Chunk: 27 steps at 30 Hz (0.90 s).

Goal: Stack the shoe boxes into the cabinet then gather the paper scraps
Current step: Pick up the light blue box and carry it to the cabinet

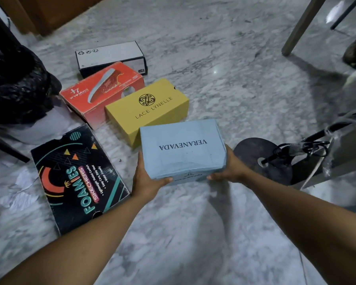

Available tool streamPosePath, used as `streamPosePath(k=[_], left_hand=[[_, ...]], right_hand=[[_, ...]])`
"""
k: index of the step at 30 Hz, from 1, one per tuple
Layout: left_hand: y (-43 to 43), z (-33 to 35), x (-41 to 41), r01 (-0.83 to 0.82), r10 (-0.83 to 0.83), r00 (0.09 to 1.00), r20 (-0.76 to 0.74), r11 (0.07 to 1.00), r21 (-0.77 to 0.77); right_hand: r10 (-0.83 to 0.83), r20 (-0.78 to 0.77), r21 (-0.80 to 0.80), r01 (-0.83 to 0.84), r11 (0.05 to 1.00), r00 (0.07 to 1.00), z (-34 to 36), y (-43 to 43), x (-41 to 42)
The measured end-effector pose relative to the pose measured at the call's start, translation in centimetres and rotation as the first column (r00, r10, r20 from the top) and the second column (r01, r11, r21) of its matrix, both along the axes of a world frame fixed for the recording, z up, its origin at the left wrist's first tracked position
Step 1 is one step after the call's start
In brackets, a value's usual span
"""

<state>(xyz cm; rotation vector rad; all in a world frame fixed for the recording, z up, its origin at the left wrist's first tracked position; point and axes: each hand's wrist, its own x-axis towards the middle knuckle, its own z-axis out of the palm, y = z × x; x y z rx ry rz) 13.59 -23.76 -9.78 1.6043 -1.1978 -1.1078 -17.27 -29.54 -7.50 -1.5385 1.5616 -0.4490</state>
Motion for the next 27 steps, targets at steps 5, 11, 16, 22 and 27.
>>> streamPosePath(k=[5,11,16,22,27], left_hand=[[-0.7,2.2,-1.0,0.029,-0.028,0.999,0.022,0.999,-0.025],[-1.1,12.2,-0.3,-0.012,0.003,0.999,-0.039,0.976,-0.217],[1.2,24.8,5.1,-0.032,0.033,0.999,-0.004,0.919,-0.392],[8.6,38.4,13.6,-0.074,0.164,0.98,0.114,0.83,-0.553],[17.3,47.1,21.0,-0.119,0.32,0.919,0.232,0.784,-0.61]], right_hand=[[0.066,0.085,-0.017,-0.065,0.998,0.994,3.9,-0.4,-0.2],[0.003,0.042,-0.156,0.004,0.988,0.999,16.2,-0.7,0.5],[0.072,0.081,-0.341,-0.04,0.939,0.994,29.0,1.7,5.8],[0.134,0.205,-0.502,-0.014,0.865,0.97,40.7,9.6,14.2],[0.202,0.12,-0.664,-0.073,0.744,0.972,46.8,14.8,22.2]])
